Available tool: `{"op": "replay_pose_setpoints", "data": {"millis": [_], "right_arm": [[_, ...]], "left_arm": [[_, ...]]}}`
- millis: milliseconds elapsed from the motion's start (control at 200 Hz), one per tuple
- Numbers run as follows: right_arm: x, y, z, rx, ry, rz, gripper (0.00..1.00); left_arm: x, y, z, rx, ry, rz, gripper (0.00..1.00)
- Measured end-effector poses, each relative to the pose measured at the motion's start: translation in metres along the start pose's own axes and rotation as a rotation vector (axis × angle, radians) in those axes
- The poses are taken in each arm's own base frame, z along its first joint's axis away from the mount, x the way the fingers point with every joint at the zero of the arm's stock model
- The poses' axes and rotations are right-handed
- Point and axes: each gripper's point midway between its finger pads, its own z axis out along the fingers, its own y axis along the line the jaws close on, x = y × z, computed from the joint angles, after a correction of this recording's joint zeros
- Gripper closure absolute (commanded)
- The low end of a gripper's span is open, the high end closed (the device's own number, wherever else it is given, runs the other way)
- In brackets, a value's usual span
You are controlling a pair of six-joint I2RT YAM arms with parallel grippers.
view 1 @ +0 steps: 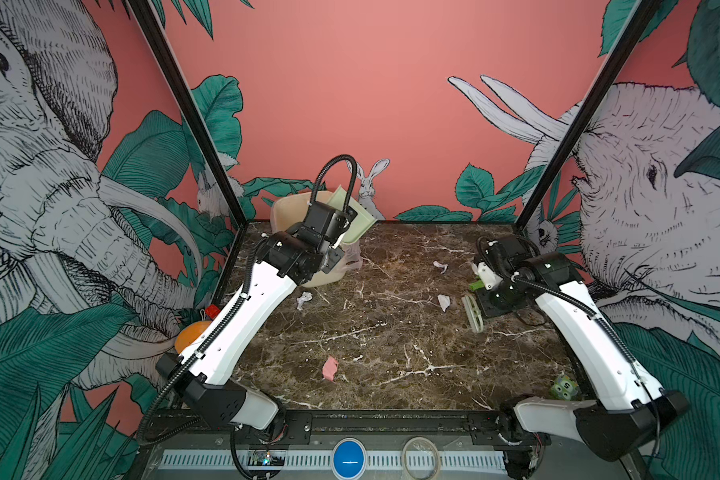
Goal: Sweep away the paper scraps from the table
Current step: 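Lower the empty dustpan beside the white scrap while the right brush approaches it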
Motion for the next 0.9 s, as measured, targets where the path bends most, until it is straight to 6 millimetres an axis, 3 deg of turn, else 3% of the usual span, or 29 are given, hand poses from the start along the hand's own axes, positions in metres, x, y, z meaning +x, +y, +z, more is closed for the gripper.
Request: {"op": "replay_pose_setpoints", "data": {"millis": [215, 400, 580, 900], "right_arm": [[-0.023, -0.01, 0.029, 0.077, 0.068, -0.062, 1.0], [-0.044, -0.011, 0.049, 0.101, 0.056, -0.109, 1.0], [-0.061, -0.012, 0.061, 0.118, 0.035, -0.152, 1.0], [-0.074, -0.012, 0.097, 0.138, 0.1, -0.231, 1.0]], "left_arm": [[0.034, -0.088, 0.025, 0.228, 0.092, 0.018, 0.88], [0.064, -0.142, 0.038, 0.368, 0.16, 0.006, 0.88], [0.09, -0.175, 0.048, 0.456, 0.218, -0.016, 0.89], [0.102, -0.211, 0.061, 0.538, 0.25, -0.007, 0.88]]}}
